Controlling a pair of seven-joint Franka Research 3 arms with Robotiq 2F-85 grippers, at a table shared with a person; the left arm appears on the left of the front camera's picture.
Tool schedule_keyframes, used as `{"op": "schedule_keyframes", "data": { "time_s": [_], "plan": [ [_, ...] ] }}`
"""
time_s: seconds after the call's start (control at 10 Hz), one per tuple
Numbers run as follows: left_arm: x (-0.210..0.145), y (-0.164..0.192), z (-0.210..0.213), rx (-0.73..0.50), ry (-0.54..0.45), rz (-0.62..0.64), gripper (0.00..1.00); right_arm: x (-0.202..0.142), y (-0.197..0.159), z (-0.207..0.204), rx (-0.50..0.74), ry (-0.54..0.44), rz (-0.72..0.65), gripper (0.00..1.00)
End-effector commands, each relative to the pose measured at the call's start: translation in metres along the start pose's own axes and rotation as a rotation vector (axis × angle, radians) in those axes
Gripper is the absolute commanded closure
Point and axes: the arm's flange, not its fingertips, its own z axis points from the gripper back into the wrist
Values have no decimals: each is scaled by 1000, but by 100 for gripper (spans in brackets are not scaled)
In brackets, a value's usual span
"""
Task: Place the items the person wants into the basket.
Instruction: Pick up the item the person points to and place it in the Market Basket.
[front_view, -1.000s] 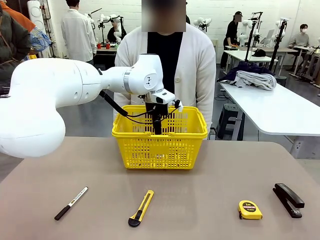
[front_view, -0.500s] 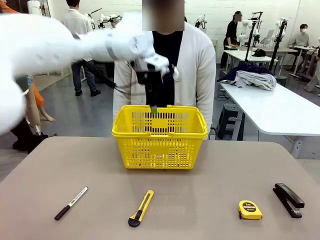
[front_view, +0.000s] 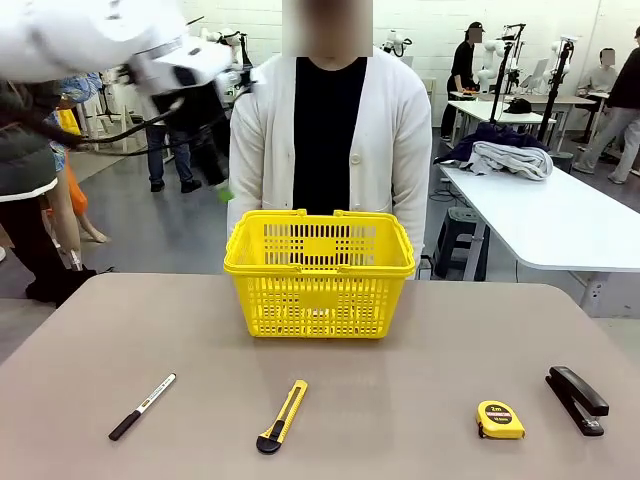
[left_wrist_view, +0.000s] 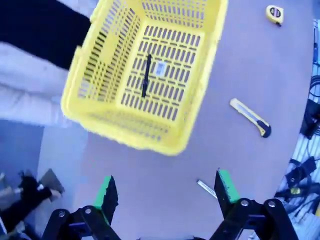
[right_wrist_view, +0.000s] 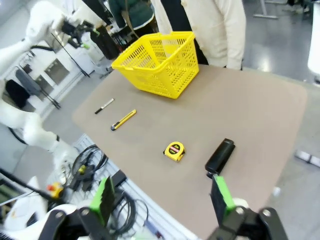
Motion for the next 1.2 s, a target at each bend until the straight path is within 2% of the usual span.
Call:
{"op": "schedule_keyframes", "data": {
  "time_s": [0.0, 0.4, 0.6, 1.1],
  "plan": [
    [-50, -28, -12, 36, -42, 50, 0, 1, 0, 0, 11, -18, 11, 0],
    [-99, -1, -32, -54, -22, 145, 0, 1, 0, 0, 11, -18, 11, 0],
    [-112, 5, -40, -82, -7, 182, 0, 1, 0, 0, 11, -18, 11, 0],
    [-113, 4, -42, -43, 16, 181, 0, 1, 0, 0, 11, -18, 11, 0]
  ]
}}
